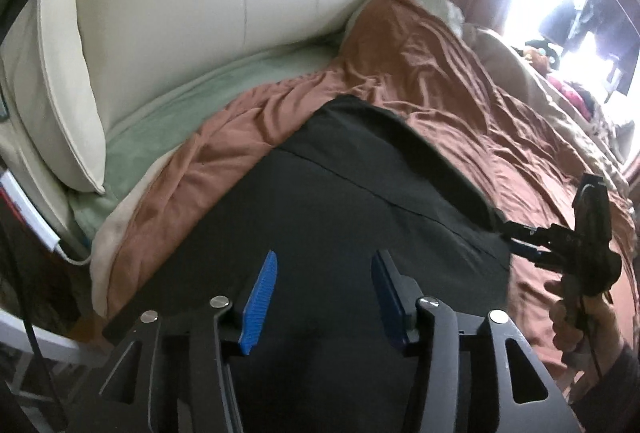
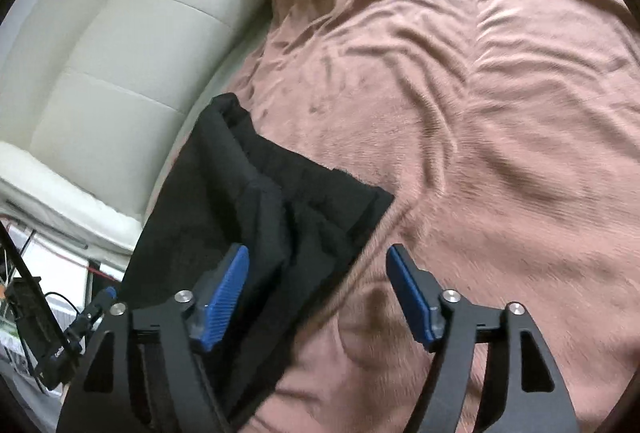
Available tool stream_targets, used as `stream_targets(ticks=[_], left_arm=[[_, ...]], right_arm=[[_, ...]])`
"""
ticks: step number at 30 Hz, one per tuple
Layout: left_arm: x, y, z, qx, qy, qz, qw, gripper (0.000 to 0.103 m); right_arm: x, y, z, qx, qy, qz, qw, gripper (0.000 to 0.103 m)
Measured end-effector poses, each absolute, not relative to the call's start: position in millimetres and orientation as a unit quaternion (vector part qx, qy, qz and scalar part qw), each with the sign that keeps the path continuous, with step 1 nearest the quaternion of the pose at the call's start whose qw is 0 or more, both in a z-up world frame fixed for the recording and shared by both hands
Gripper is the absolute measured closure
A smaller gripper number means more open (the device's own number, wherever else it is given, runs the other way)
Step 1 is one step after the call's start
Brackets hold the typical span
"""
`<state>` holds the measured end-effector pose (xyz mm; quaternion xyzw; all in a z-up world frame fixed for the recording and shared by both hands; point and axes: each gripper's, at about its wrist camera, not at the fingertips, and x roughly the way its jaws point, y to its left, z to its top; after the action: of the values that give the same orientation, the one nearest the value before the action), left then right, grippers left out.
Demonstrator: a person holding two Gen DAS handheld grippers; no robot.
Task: Fold large clothes
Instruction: 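Lower the folded shirt onto the bed and open both grippers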
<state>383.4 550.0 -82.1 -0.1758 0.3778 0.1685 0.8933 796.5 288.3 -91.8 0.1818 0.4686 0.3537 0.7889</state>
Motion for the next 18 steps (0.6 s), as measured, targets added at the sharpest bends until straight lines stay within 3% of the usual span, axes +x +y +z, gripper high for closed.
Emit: stream_targets(ticks=[3,5,10,14,18], left_arm=[[375,531,-71,-0.163,0.370,0.163,0.900,0.029],[369,515,-63,-0.157,0.370,0.159,0.902,0.008],[350,482,-43,-0.159,0.358,0.149,0.908,0.003],[333,458,-25,-0.164,0.353,0.162,0.907,0.001],[310,427,-3,-0.161,0.331,0.172,0.914,0.000]], right_arm=[[785,278,-81,0.173,0.463,0.358,0.792,0.026],[771,270,-67,0.162,0.456,0.362,0.796,0.021],[737,231,-39,0.132,0.439,0.362,0.812,0.020],[701,199,-12,0.117,0.412,0.366,0.826,0.001],[656,166,12,0.097,0.390,0.368,0.838,0.000]])
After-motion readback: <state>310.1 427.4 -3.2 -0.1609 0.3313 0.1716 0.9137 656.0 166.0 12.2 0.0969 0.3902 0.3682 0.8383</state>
